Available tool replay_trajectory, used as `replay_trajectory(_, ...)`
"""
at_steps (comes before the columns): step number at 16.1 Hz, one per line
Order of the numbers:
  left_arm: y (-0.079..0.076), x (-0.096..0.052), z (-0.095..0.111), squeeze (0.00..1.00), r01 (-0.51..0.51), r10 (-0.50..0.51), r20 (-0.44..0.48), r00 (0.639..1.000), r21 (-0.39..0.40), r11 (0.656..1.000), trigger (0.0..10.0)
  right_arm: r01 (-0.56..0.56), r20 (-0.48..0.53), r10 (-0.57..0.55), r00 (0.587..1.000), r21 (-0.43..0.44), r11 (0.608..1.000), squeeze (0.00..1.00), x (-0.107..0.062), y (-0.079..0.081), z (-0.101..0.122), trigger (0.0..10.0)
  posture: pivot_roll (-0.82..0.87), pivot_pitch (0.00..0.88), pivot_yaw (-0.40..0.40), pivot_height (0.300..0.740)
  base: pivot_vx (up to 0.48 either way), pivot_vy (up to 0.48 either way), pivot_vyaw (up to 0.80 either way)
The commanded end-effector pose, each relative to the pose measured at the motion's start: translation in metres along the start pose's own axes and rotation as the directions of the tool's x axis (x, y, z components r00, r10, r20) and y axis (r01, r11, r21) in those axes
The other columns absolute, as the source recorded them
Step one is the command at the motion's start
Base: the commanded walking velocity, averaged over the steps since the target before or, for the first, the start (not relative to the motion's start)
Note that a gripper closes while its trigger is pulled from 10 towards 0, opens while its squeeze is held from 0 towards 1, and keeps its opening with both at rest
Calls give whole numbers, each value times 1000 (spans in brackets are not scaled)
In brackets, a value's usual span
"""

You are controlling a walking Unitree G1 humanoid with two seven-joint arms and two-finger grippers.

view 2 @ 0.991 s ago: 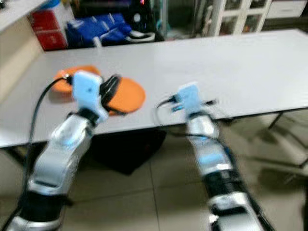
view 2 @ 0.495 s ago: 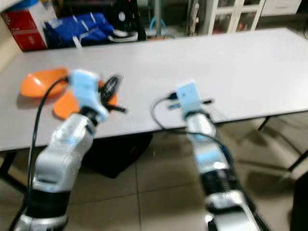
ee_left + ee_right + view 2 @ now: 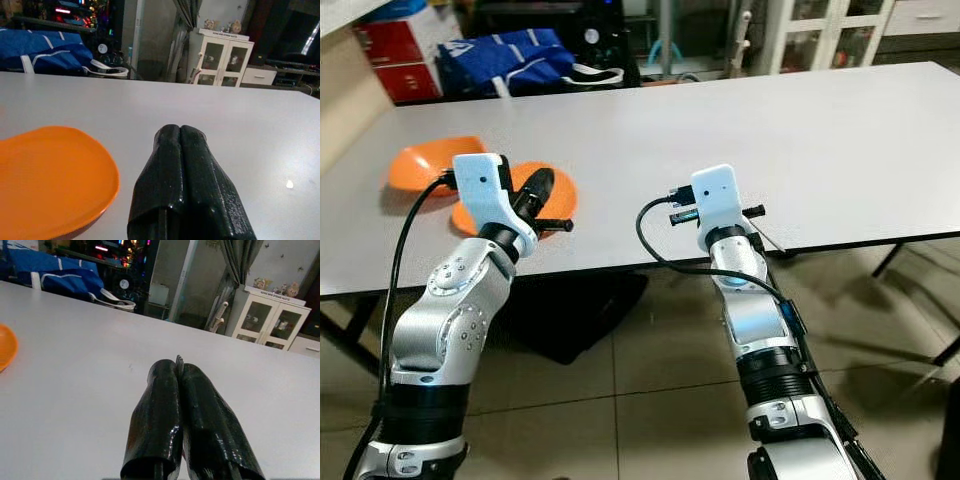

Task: Setting the table

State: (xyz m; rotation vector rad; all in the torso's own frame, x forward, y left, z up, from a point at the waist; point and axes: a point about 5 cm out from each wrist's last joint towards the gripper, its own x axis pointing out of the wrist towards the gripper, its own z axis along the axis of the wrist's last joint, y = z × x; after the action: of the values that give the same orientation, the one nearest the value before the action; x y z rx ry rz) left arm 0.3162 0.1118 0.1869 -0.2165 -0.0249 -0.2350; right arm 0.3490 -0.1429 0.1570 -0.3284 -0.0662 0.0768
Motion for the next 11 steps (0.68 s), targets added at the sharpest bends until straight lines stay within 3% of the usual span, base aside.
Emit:
replay_trajectory(1, 0, 1, 8, 0, 0, 0, 24, 1000, 15, 1000, 10000, -2, 19, 2, 1000, 2, 1000, 0, 2, -1, 6, 10000, -197, 8, 96, 740, 0, 0, 0)
replay_trajectory(3, -1, 1, 8, 0, 6, -6, 21, 1000, 17, 1000, 10000, -5, 22, 5, 1000, -4, 1000, 0, 2, -1, 6, 10000, -194, 7, 92, 740, 0, 0, 0)
replay_trajectory(11, -1, -1, 8, 0, 17, -17, 21, 1000, 26, 1000, 10000, -19, 23, 20, 1000, -11, 1000, 0, 2, 2, 5, 10000, -191, 0, 89, 740, 0, 480, 0)
